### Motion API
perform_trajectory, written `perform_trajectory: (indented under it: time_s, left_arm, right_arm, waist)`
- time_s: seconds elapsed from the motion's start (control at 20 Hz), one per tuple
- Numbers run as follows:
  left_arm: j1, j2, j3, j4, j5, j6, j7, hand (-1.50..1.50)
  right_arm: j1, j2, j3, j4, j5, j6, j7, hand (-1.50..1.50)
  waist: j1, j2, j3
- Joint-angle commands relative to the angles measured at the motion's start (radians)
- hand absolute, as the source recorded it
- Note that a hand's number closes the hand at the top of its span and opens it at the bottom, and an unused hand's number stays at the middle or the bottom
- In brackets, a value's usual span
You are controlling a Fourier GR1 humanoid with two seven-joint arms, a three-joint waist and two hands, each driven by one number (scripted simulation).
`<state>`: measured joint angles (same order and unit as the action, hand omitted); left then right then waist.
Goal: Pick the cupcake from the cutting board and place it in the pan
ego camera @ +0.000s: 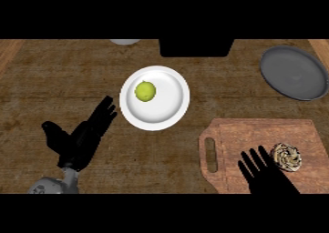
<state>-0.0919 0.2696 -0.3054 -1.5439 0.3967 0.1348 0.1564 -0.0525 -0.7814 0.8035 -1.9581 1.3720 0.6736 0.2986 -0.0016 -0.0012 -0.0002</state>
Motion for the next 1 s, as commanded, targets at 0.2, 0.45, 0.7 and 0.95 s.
perform_trajectory:
  time_s: [0.2, 0.45, 0.7, 0.95]
  left_arm:
    - [-0.022, -0.049, 0.037, 0.090, -0.031, -0.036, -0.047, 0.00]
    - [0.034, -0.058, 0.038, -0.007, -0.064, -0.048, -0.008, 0.00]
    - [0.044, -0.047, 0.075, -0.061, -0.059, -0.061, 0.053, 0.00]
    - [0.000, -0.081, 0.098, 0.019, -0.069, -0.096, 0.034, 0.00]
  right_arm:
    - [-0.001, -0.036, -0.012, 0.073, 0.157, -0.115, -0.013, -1.50]
    - [0.020, 0.007, -0.085, 0.099, 0.171, -0.125, -0.070, -1.50]
    - [0.067, -0.003, -0.124, 0.190, 0.215, -0.255, -0.115, -1.50]
    - [-0.066, 0.064, -0.186, 0.307, 0.242, -0.227, -0.215, -1.50]
  waist:
    - [-0.003, 0.001, 0.000]
    - [0.001, 0.000, 0.000]
    - [0.001, 0.000, 0.000]
    - [0.005, 0.002, 0.000]
